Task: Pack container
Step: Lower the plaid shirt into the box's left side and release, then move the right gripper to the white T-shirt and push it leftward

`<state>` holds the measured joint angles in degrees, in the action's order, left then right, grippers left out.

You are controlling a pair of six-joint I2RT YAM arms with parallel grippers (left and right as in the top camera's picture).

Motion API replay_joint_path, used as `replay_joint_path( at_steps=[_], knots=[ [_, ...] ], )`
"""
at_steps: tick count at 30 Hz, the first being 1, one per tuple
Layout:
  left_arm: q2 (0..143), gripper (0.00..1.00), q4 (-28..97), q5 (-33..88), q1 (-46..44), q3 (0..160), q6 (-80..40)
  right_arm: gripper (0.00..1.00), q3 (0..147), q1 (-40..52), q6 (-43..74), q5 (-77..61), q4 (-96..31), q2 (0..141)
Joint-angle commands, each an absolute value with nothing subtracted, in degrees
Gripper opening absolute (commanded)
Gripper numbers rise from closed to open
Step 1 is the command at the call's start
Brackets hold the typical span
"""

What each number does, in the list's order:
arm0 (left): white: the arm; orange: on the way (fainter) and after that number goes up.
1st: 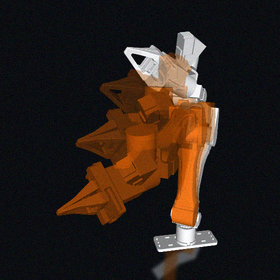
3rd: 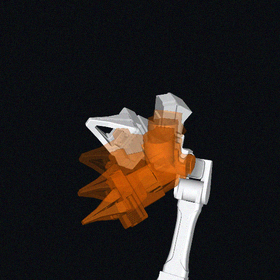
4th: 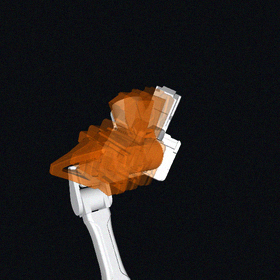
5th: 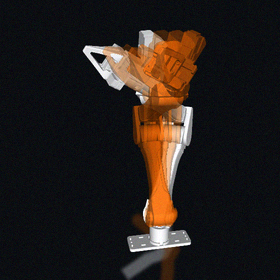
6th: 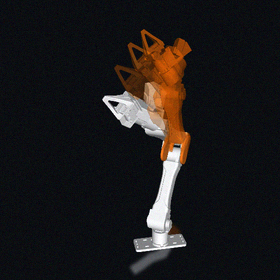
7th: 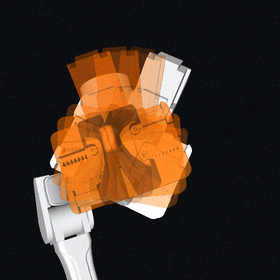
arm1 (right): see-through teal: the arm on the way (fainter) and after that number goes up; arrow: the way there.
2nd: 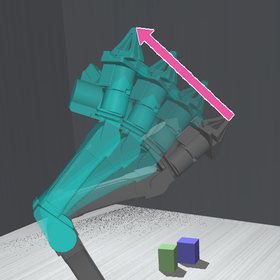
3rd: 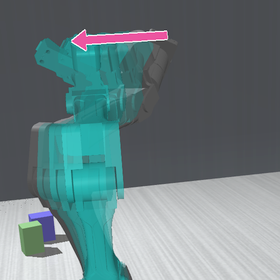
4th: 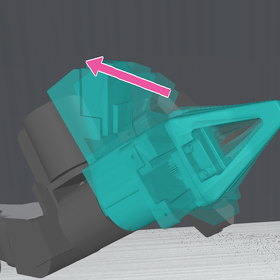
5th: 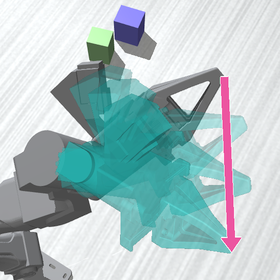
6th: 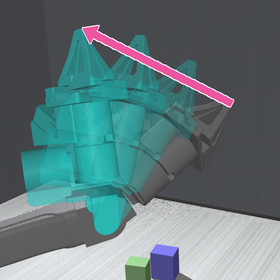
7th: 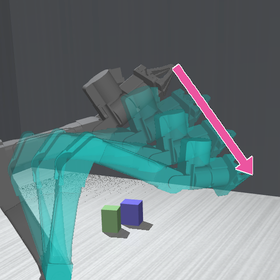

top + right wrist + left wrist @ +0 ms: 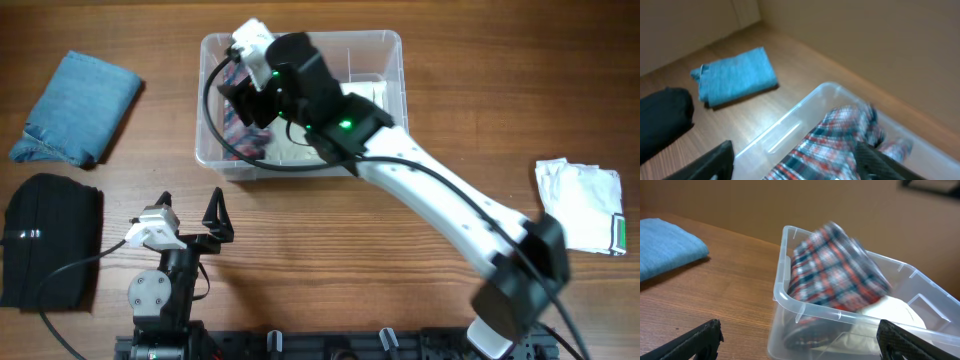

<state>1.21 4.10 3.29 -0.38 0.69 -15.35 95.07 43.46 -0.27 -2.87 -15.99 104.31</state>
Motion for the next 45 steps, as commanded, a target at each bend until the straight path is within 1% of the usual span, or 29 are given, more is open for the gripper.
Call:
replay_joint_path(
  at_steps=[1, 5, 8, 10, 11, 13, 16, 18, 21, 23, 25, 26, 27, 29, 30, 33, 35, 40, 45],
  knots=[
    [0.93, 1.00, 4.21, 2.96, -0.69, 0.34, -15.42, 0.81, 95.98, 43.64, -3.99, 2.00, -18.28, 99.46],
    [0.93, 1.00, 4.21, 2.96, -0.69, 0.32, -15.42, 0.81, 95.98, 43.03, -5.67, 5.63, -21.26, 101.51],
    [0.93, 1.00, 4.21, 2.94, -0.69, 0.32, -15.42, 0.80, 95.98, 39.64, -0.45, 4.86, -23.57, 104.18],
    [0.93, 1.00, 4.21, 2.96, -0.69, 0.34, -15.44, 0.81, 95.98, 37.15, 1.91, 1.67, -25.58, 105.36],
    [0.93, 1.00, 4.21, 2.96, -0.69, 0.32, -15.42, 0.85, 95.98, 35.51, 3.22, -0.27, -26.55, 105.78],
    [0.93, 1.00, 4.21, 2.96, -0.69, 0.32, -15.42, 1.00, 95.98, 32.71, 3.44, -5.19, -27.64, 106.10],
    [0.93, 1.00, 4.21, 2.96, -0.69, 0.34, -15.42, 1.00, 96.01, 28.64, 4.60, -10.66, -29.74, 105.34],
    [0.93, 1.00, 4.21, 2.96, -0.69, 0.32, -15.42, 1.00, 96.01, 25.34, 6.59, -12.43, -33.89, 103.20],
    [0.93, 1.00, 4.21, 2.96, -0.69, 0.34, -15.44, 1.00, 96.01, 17.87, 11.35, -13.04, -42.41, 98.24],
    [0.93, 1.00, 4.21, 2.96, -0.69, 0.32, -15.42, 1.00, 96.01, 9.93, 15.66, -12.78, -50.22, 94.19],
    [0.93, 1.00, 4.21, 2.96, -0.69, 0.32, -15.44, 1.00, 96.01, -0.45, 19.97, -12.49, -58.17, 91.53],
    [0.93, 1.00, 4.21, 2.94, -0.69, 0.32, -15.42, 1.00, 96.01, -4.91, 20.18, -12.51, -61.01, 91.18],
    [0.93, 1.00, 4.21, 2.96, -0.69, 0.32, -15.42, 1.00, 95.98, -11.29, 20.10, -12.43, -65.12, 91.22],
    [0.93, 1.00, 4.21, 2.96, -0.69, 0.32, -15.44, 1.00, 95.85, -21.06, 20.12, -9.47, -70.50, 92.20],
    [0.93, 1.00, 4.21, 2.96, -0.69, 0.32, -15.42, 1.00, 95.59, -23.46, 20.16, -8.43, -71.29, 92.38],
    [0.93, 1.00, 4.21, 2.96, -0.69, 0.34, -15.42, 1.00, 91.48, -32.21, 23.00, -5.45, -71.33, 92.38],
    [0.93, 1.00, 4.21, 2.96, -0.69, 0.34, -15.44, 1.00, 85.17, -36.82, 24.67, -3.57, -67.90, 92.38],
    [0.93, 1.00, 4.21, 2.96, -0.69, 0.34, -15.44, 1.00, 70.41, -38.98, 27.00, -3.62, -56.31, 92.38],
    [0.93, 1.00, 4.21, 2.96, -0.69, 0.32, -15.42, 0.98, 64.03, -38.98, 27.03, -1.89, -47.92, 92.42]
  ],
)
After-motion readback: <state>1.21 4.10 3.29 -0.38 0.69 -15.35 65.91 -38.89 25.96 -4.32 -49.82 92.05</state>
